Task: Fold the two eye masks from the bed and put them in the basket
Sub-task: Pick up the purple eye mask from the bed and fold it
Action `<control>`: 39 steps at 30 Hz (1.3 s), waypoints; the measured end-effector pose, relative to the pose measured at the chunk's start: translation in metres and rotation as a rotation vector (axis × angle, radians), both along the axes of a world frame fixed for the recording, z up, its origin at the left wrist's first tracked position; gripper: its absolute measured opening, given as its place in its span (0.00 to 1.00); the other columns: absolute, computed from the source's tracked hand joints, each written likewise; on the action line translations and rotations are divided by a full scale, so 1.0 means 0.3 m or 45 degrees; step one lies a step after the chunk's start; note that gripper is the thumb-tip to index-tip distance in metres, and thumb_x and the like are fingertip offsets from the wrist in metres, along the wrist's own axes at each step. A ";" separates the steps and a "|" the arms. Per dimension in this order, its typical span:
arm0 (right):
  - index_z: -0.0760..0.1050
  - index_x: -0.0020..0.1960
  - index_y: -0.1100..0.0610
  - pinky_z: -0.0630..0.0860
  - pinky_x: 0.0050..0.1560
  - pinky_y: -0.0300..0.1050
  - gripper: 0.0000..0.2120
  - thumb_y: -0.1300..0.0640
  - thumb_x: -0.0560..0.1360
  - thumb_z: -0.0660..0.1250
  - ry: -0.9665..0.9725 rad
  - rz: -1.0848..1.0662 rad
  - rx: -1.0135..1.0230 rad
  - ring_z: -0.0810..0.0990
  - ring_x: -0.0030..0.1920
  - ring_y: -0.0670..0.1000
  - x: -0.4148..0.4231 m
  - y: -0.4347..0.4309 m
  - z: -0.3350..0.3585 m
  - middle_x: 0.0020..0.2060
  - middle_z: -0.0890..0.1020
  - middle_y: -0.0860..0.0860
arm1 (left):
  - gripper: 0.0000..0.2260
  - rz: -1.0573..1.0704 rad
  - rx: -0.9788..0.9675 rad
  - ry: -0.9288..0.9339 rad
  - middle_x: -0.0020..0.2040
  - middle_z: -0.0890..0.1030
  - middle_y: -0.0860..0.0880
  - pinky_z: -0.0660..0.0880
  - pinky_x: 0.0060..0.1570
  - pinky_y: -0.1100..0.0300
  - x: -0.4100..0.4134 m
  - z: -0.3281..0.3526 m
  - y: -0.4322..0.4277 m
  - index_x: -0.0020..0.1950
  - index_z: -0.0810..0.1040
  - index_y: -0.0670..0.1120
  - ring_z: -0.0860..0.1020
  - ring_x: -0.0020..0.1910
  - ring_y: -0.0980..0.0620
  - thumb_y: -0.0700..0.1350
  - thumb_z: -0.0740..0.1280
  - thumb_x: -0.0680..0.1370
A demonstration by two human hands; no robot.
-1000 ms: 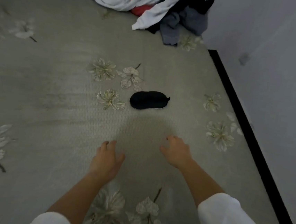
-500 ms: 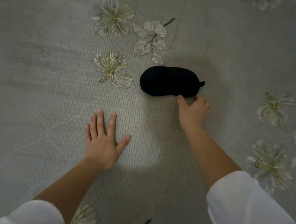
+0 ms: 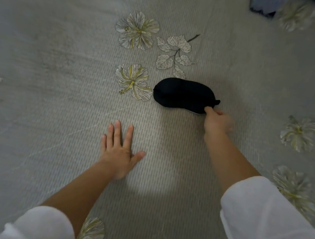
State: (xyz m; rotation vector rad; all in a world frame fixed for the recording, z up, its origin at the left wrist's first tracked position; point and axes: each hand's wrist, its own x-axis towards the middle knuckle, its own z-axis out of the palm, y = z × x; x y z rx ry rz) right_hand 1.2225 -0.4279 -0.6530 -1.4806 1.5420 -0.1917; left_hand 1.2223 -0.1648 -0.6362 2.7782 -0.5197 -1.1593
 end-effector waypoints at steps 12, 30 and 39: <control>0.78 0.50 0.58 0.78 0.44 0.40 0.08 0.61 0.72 0.70 -0.310 0.243 0.103 0.80 0.44 0.50 -0.043 0.065 0.080 0.43 0.81 0.51 | 0.39 0.004 -0.065 -0.031 0.74 0.28 0.42 0.33 0.72 0.47 -0.012 0.001 0.016 0.75 0.31 0.51 0.28 0.73 0.43 0.67 0.50 0.76; 0.82 0.49 0.60 0.76 0.49 0.44 0.09 0.67 0.72 0.65 -0.296 1.188 0.611 0.82 0.49 0.53 -0.468 0.524 0.767 0.46 0.84 0.55 | 0.11 0.929 -1.082 0.739 0.50 0.86 0.48 0.78 0.42 0.68 -0.367 0.725 0.392 0.58 0.81 0.43 0.84 0.49 0.54 0.41 0.67 0.76; 0.61 0.71 0.38 0.71 0.46 0.30 0.33 0.60 0.74 0.69 -0.529 1.580 -0.496 0.73 0.45 0.38 -0.653 1.013 1.059 0.49 0.73 0.44 | 0.10 1.034 -1.203 0.605 0.45 0.87 0.44 0.76 0.32 0.62 -0.564 1.013 0.805 0.54 0.83 0.48 0.84 0.41 0.48 0.43 0.70 0.74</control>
